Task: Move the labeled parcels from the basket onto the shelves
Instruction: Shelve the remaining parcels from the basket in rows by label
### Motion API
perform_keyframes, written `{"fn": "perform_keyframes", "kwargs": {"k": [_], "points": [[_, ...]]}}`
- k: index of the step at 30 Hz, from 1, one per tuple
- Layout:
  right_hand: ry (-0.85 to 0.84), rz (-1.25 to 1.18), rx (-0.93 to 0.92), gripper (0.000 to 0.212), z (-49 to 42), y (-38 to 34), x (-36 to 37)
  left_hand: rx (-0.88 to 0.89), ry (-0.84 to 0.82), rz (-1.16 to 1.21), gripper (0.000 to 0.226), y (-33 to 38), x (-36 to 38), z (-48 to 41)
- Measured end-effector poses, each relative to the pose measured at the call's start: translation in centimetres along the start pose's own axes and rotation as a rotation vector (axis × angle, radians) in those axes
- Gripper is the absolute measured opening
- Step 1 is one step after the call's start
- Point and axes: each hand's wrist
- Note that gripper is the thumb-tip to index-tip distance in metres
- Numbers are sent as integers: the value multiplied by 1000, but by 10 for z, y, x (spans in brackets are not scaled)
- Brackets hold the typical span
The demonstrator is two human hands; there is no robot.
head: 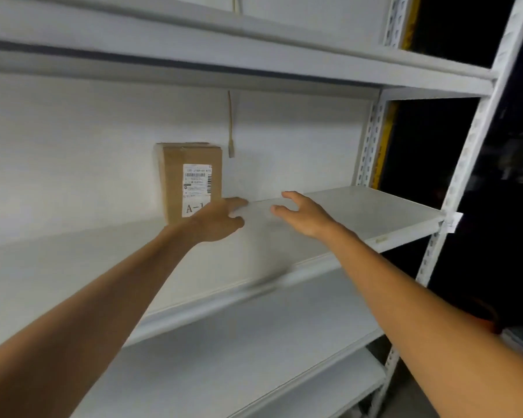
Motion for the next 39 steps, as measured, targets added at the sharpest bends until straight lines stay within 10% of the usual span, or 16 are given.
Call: {"fn": "perform_keyframes", "kwargs": {"k": [39], "points": [[382,-219,1100,51,530,446,-177,656,-1078,0,48,382,544,188]]}}
Point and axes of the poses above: each hand's wrist, its own z-axis away from the middle knuckle, its own x-axis out of the palm, y = z × x, and after that the axes turned 4 degrees about x, right-handed
